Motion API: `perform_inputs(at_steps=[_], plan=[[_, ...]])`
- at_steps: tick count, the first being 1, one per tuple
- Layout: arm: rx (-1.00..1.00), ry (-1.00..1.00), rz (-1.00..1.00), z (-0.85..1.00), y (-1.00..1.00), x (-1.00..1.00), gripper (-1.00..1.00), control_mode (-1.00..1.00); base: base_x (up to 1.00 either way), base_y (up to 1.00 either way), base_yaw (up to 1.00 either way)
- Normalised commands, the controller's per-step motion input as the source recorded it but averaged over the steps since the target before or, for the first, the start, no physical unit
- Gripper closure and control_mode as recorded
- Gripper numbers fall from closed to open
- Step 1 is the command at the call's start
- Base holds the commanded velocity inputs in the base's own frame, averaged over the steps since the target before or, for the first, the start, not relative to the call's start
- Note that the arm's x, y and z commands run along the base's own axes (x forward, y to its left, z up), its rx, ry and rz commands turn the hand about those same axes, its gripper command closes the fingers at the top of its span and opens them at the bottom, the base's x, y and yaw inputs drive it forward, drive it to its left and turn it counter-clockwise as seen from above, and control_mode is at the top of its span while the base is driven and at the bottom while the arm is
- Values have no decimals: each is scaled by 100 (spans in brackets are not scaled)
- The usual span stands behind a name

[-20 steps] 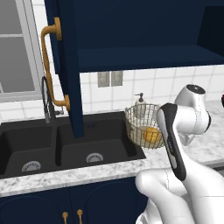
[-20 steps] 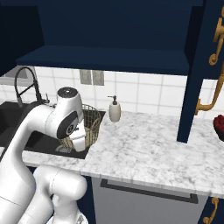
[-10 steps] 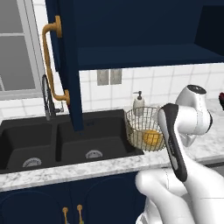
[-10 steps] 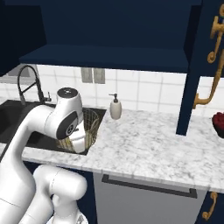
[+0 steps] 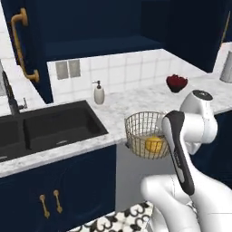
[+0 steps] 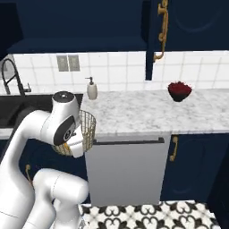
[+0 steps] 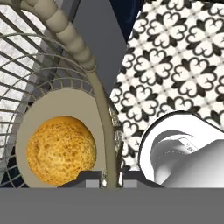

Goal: Open the cabinet, pick up the bread from the cabinet and place it in the basket. Then move the basket to the dining counter.

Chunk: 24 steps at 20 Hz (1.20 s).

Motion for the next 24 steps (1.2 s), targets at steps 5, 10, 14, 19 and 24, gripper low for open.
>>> perform_inputs(at_steps=[5,10,14,19,24], plan=[[0,0,0,0,0,0,100,100,0,-7,-97],[0,0,0,0,0,0,100,100,0,-16,-94],[0,0,0,0,0,0,100,100,0,-35,-84],[0,0,0,0,0,0,100,100,0,-47,-85],[0,0,0,0,0,0,100,100,0,-63,-84]])
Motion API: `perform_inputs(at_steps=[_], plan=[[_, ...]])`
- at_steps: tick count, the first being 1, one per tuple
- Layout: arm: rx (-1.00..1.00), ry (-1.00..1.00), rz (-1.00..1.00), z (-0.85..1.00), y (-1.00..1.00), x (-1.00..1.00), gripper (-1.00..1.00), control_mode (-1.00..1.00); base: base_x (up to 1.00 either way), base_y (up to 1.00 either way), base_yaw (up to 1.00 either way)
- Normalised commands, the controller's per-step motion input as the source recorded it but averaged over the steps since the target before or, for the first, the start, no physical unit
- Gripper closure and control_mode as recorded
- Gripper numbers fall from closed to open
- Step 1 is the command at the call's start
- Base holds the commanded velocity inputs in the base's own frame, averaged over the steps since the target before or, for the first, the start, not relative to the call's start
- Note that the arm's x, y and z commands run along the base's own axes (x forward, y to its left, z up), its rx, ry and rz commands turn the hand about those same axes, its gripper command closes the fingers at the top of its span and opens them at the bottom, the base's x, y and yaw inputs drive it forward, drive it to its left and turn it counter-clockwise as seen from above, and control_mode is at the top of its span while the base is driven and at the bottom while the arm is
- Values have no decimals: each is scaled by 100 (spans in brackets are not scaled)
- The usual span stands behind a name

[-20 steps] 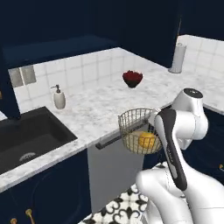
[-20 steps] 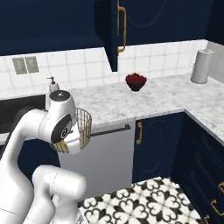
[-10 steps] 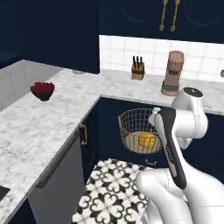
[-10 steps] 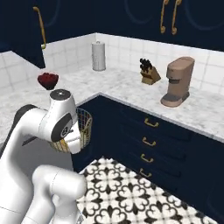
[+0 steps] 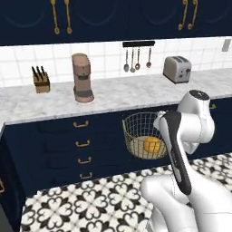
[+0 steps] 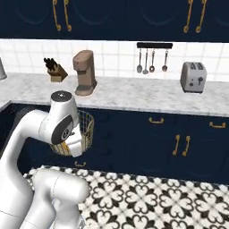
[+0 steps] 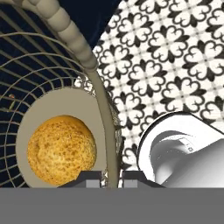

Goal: Open the cabinet, pick up the bread from the cabinet and place it in the basket. Then move the basket to the dining counter.

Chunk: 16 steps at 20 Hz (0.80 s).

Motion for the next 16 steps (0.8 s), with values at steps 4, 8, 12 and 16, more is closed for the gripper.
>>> perform_inputs(at_steps=[4,8,12,16], plan=[[0,0,0,0,0,0,100,100,4,-87,-75],[0,0,0,0,0,0,100,100,11,-96,-70],[0,0,0,0,0,0,100,100,17,-100,-65],[0,0,0,0,0,0,100,100,2,-83,-74]])
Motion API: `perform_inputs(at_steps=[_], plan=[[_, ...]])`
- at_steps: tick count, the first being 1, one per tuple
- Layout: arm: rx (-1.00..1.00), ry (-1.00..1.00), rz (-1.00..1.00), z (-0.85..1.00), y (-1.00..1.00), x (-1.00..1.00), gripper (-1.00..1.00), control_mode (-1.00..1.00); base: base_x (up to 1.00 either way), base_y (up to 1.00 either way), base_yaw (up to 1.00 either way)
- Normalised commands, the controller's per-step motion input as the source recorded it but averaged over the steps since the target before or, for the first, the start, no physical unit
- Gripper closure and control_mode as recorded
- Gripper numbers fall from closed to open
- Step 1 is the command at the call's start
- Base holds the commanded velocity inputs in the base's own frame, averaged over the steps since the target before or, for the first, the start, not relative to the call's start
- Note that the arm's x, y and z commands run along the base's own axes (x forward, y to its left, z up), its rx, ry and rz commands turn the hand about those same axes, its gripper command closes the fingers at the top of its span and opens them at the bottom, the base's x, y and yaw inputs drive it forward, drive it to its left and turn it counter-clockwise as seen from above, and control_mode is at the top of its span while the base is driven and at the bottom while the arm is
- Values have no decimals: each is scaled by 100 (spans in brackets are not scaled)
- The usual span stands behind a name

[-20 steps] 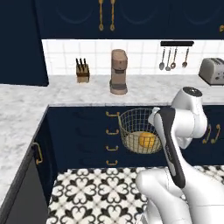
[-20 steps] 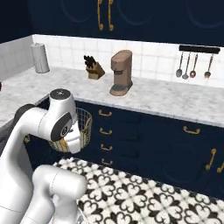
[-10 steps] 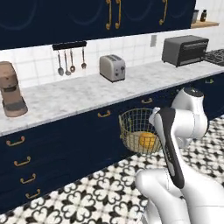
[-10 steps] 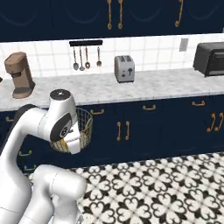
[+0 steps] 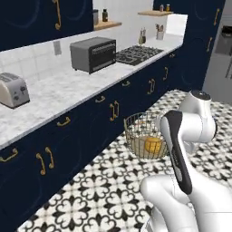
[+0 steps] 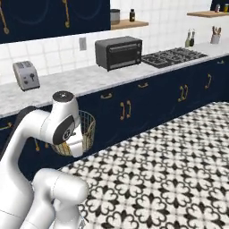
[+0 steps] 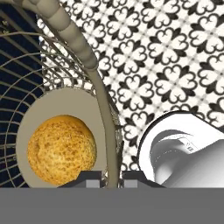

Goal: Open the cabinet, pick up the bread from the cabinet and place it in the basket. Then move the basket to the dining counter.

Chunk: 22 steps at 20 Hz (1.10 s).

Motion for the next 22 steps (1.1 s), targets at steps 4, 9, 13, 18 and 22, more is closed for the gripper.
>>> perform_inputs(at_steps=[4,9,13,18,22], plan=[[0,0,0,0,0,0,100,100,0,-49,-85],[0,0,0,0,0,0,100,100,0,-32,-90],[0,0,0,0,0,0,100,100,0,-26,-91],[0,0,0,0,0,0,100,100,0,-24,-91],[0,0,0,0,0,0,100,100,5,-29,-83]])
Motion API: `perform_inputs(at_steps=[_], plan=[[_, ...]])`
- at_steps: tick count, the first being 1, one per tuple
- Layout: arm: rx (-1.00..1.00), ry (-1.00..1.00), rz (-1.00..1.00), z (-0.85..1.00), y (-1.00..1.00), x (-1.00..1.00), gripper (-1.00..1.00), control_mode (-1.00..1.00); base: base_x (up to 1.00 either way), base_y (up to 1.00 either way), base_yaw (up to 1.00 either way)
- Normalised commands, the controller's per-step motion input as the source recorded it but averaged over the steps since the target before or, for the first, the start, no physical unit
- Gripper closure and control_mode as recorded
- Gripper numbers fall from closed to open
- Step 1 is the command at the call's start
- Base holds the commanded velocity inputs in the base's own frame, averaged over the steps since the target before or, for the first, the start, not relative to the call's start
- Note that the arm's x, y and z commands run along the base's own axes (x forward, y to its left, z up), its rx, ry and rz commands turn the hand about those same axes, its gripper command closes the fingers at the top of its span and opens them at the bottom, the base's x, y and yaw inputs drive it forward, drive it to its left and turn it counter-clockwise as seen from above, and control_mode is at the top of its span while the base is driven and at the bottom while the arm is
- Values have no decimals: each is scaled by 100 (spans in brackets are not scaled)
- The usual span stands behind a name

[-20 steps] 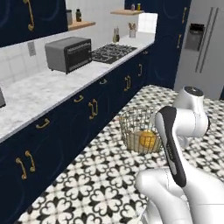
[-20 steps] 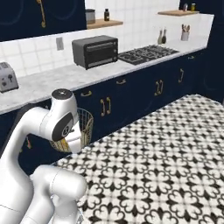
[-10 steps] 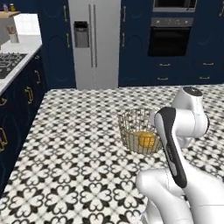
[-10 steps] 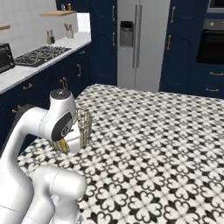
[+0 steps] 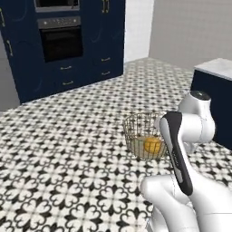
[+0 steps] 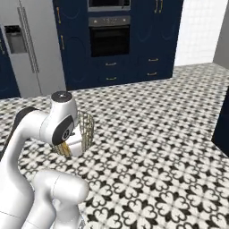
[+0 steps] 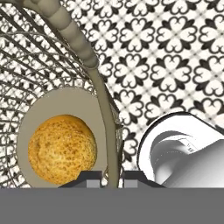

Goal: Open the cabinet, pick up the bread from the cabinet and place it in the basket. Then move the basket to the dining counter.

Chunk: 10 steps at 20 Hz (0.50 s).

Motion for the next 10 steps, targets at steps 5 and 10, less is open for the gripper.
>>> perform_inputs(at_steps=[5,10], plan=[[0,0,0,0,0,0,100,100,39,-14,-73],[0,0,0,0,0,0,100,100,84,2,-60]])
